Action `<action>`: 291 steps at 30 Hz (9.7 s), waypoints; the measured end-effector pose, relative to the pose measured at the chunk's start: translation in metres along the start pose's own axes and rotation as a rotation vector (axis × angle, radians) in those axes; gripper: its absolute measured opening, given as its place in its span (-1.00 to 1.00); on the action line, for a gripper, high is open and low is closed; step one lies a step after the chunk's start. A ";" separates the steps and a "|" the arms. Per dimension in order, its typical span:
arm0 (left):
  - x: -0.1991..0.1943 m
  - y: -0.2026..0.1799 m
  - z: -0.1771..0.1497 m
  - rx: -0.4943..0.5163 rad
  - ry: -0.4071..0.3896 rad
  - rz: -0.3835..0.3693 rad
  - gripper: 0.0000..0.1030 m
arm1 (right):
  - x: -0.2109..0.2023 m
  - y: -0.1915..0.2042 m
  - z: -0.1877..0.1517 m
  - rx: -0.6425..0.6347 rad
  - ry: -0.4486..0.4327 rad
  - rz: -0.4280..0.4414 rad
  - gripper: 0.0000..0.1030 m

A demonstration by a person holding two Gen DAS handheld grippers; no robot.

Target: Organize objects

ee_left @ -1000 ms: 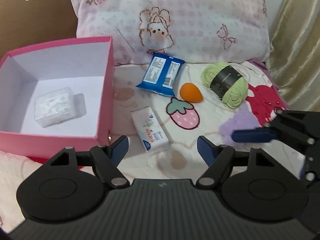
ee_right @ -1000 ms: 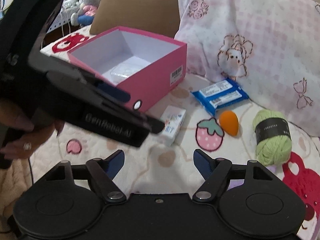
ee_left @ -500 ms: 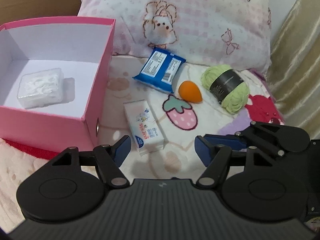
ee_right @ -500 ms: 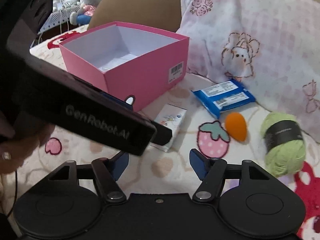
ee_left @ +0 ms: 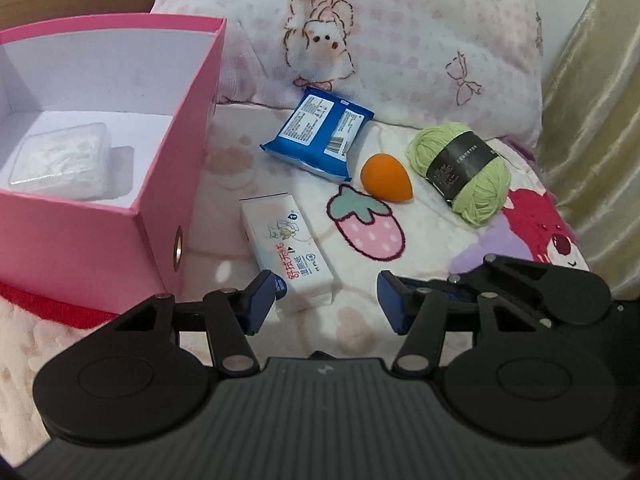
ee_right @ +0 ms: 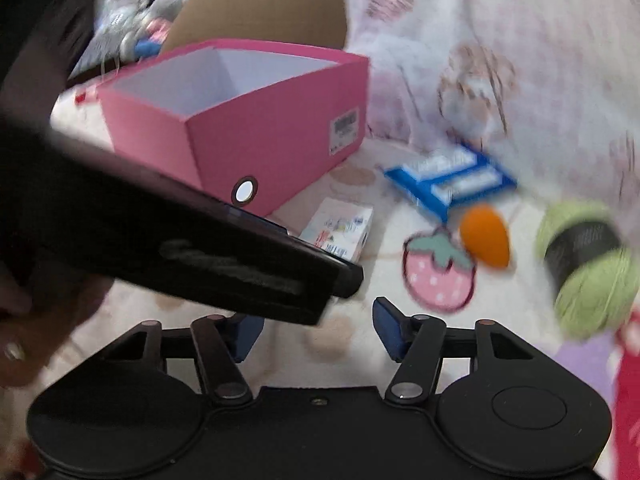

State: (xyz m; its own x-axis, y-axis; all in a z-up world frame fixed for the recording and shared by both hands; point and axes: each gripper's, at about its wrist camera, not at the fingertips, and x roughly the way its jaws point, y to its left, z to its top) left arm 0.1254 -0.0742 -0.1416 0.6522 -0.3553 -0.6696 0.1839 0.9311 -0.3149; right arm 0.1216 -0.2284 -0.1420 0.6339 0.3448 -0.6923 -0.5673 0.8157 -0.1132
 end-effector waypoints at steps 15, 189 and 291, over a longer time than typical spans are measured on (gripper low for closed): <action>0.006 0.009 -0.009 -0.012 -0.019 0.011 -0.33 | 0.029 -0.001 -0.001 0.048 0.005 0.021 -0.02; 0.004 0.194 0.151 -0.349 0.251 -0.069 -0.53 | 0.135 0.056 0.208 0.190 0.376 -0.126 -0.14; -0.192 0.075 0.128 -0.012 0.185 0.163 0.08 | -0.091 0.038 0.192 0.030 -0.014 0.212 0.74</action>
State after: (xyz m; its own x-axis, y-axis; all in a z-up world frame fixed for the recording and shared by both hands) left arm 0.1083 0.0747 0.0493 0.5263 -0.2101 -0.8240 0.0773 0.9768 -0.1997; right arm 0.1428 -0.1394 0.0537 0.5092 0.5166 -0.6883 -0.6731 0.7375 0.0556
